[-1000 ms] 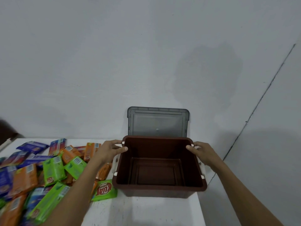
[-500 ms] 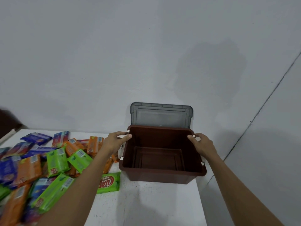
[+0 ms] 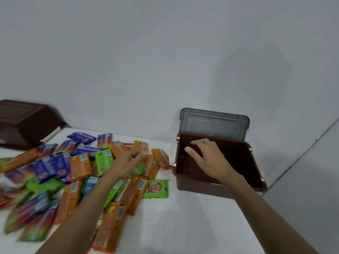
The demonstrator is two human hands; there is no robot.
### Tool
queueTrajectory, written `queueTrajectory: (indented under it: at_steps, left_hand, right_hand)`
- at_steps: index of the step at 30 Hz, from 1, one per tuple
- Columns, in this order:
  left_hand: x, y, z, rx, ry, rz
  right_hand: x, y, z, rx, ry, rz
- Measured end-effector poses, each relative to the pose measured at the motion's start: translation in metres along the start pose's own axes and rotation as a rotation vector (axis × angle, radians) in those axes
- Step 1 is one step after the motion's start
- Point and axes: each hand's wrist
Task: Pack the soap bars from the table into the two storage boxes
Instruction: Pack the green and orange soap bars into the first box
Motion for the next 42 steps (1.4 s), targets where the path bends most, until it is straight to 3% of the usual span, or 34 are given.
queueTrajectory:
  at_steps: [8, 16, 22, 30, 33, 36, 42]
  left_hand:
    - [-0.038, -0.034, -0.043, -0.202, -0.011, 0.235]
    - [-0.049, -0.002, -0.068, -0.262, 0.031, 0.241]
    - [-0.051, 0.012, -0.064, -0.237, -0.018, 0.344]
    - [-0.044, 0.011, -0.058, -0.254, -0.108, 0.313]
    - [-0.043, 0.007, -0.057, -0.271, -0.134, 0.226]
    - [-0.046, 0.0, -0.057, -0.255, -0.157, -0.027]
    - [-0.051, -0.018, -0.062, -0.18, -0.149, -0.359]
  right_hand:
    - [-0.079, 0.061, -0.022, -0.139, -0.216, -0.075]
    - [-0.069, 0.131, -0.035, -0.42, 0.06, -0.125]
    - [-0.054, 0.145, -0.04, -0.431, 0.163, -0.082]
    - [-0.054, 0.144, -0.04, -0.439, 0.278, -0.12]
    - [-0.055, 0.14, -0.044, -0.426, 0.289, -0.136]
    - [-0.061, 0.14, -0.05, -0.404, 0.263, -0.102]
    - [-0.075, 0.143, -0.063, -0.419, 0.383, 0.258]
Point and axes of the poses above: each hand's wrist, its own z-axis towards the middle knuckle, its own y-axis out of the palm, x = y × z, and after that the axes turned 11 degrees about y, right-handed
